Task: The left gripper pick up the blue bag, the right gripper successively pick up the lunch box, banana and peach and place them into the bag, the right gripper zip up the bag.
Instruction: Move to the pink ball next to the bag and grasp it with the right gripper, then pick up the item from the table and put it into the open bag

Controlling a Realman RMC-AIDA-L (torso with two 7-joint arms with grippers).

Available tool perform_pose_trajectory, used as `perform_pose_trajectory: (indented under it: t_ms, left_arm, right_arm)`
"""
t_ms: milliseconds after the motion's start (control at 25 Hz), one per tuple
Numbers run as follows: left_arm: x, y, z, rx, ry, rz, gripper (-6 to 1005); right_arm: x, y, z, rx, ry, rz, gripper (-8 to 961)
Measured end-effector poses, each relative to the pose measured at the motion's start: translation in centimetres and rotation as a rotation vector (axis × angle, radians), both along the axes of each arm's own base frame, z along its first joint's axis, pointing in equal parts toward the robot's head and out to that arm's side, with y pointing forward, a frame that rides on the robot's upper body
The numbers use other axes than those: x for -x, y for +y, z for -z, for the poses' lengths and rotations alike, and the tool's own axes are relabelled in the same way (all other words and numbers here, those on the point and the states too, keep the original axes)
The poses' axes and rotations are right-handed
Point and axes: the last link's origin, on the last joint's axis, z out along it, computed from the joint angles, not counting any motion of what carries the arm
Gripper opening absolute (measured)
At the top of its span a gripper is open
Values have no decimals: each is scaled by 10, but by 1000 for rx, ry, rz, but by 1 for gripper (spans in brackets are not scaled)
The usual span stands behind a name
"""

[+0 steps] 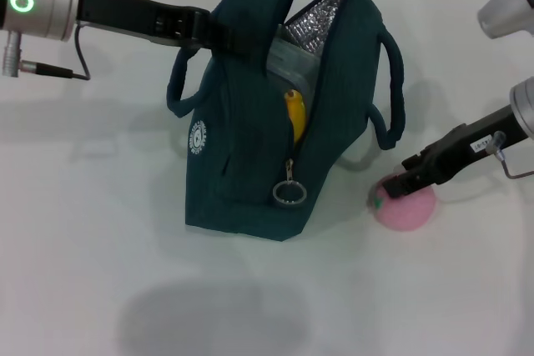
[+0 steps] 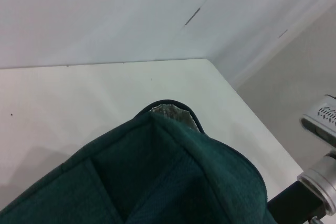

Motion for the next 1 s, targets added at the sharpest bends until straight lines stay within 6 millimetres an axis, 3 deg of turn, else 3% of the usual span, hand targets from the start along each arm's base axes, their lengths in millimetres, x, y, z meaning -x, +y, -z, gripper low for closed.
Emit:
perform_pose_trajectory:
  t_ms: [600,920,1000]
  left_arm:
    - [2,-1,1,3,-1,-5,37]
    - [3,-2,1,5,-1,-8,37]
    - [2,-3,1,8,-14,-6,37]
  right_arm:
    - [-4,-3,5,14,2,22,551]
    - [-10,-6,-3,10,36,62,232]
    - [-16,-8,-14,0,82,103,223]
